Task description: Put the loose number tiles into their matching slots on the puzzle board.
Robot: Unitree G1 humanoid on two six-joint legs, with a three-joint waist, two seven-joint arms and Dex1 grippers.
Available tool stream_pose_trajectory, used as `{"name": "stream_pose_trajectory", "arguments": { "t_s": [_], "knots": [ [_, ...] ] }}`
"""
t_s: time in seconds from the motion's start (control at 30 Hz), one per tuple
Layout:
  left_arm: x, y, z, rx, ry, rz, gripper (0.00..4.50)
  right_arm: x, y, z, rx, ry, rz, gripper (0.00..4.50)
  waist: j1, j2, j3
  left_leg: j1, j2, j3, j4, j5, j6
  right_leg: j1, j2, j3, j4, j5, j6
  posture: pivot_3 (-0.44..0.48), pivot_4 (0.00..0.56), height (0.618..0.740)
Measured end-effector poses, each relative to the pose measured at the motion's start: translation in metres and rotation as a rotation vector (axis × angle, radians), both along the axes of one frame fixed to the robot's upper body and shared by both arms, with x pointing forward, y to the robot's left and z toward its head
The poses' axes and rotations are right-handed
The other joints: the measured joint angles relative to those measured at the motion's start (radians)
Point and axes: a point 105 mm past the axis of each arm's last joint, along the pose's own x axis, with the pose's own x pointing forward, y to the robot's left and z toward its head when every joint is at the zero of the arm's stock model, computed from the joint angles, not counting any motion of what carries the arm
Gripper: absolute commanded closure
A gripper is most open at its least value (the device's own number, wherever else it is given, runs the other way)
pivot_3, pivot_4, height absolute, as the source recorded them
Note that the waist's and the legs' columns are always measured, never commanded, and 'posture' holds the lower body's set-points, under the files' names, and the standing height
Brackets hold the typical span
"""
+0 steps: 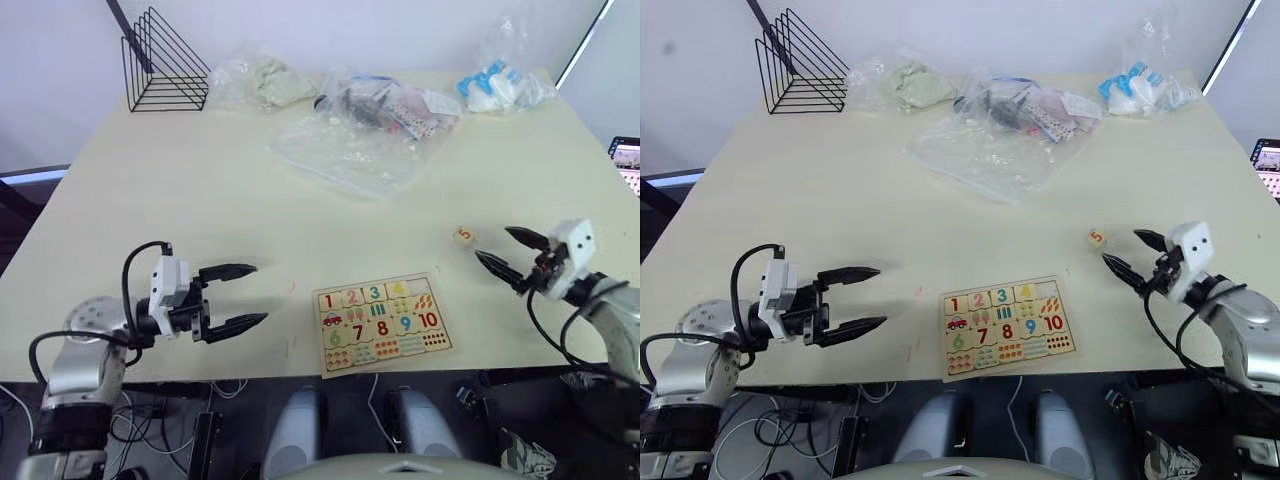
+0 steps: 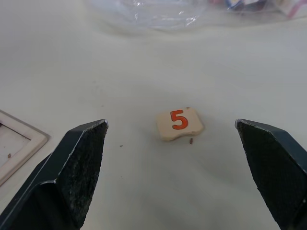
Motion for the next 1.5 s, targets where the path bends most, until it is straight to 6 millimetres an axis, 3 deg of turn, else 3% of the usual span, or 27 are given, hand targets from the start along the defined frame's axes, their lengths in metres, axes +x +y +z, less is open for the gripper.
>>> {"name": "stream_pose_trajectory", "arguments": {
  "t_s": [0.23,0.77,0.93,0.97,1.0,1.07,1.27,1.5],
  "knots": [
    [0.001,-0.01,0.009,0.004,-0.02,-0.115,0.0,0.029,0.004,-0.007,-0.119,0.099,0.049,0.04,-0.003,0.0,0.0,0.0,0.0,0.0,0.001,0.0,0.0,-0.001,0.0,0.0,0.0,0.0,0.0,0.0,0.15,0.74],
    [0.0,-0.014,0.011,-0.006,-0.025,-0.152,0.0,0.05,0.012,-0.012,-0.222,0.162,0.182,0.04,-0.004,0.0,0.0,-0.002,0.0,0.0,0.001,0.0,0.0,-0.002,0.0,0.0,0.0,0.0,0.0,0.0,0.15,0.74],
    [-0.004,-0.013,0.007,-0.006,-0.016,-0.149,0.0,0.053,0.012,-0.013,-0.231,0.155,0.194,1.47,-0.004,0.0,0.0,-0.002,0.0,0.0,0.001,0.0,0.0,-0.002,0.0,0.0,0.001,0.0,0.0,0.0,0.15,0.74],
    [-0.004,-0.013,0.007,-0.005,-0.019,-0.15,0.0,0.053,0.012,-0.013,-0.232,0.155,0.195,1.92,-0.004,0.0,0.0,-0.002,0.0,0.0,0.001,0.0,0.0,-0.002,0.0,0.0,0.001,0.0,0.0,0.0,0.15,0.74],
    [-0.004,-0.013,0.007,-0.004,-0.019,-0.15,0.0,0.053,0.012,-0.013,-0.232,0.155,0.195,2.02,-0.004,0.0,0.0,-0.002,0.0,0.0,0.001,0.0,0.0,-0.002,0.0,0.0,0.001,0.0,0.0,0.0,0.15,0.74],
    [-0.006,-0.013,0.006,-0.005,-0.018,-0.152,0.0,0.053,0.012,-0.013,-0.235,0.153,0.195,2.95,-0.004,0.0,0.0,-0.002,0.0,0.0,0.001,0.0,0.0,-0.002,0.0,0.0,0.001,0.001,0.0,0.0,0.15,0.74],
    [-0.008,-0.012,0.005,-0.008,-0.022,-0.149,0.0,0.046,0.012,-0.013,-0.235,0.126,0.162,3.04,-0.002,0.0,0.0,-0.002,0.0,-0.001,0.001,0.0,0.0,-0.002,0.0,-0.001,0.001,0.001,0.0,0.0,0.15,0.74],
    [-0.009,-0.005,0.001,0.001,-0.035,-0.148,0.0,0.002,0.009,-0.017,-0.184,0.174,-0.003,3.04,0.002,0.002,0.0,-0.004,0.0,-0.004,0.001,0.0,0.0,-0.002,-0.001,-0.003,0.001,0.0,0.0,0.0,0.15,0.74]
  ]
}}
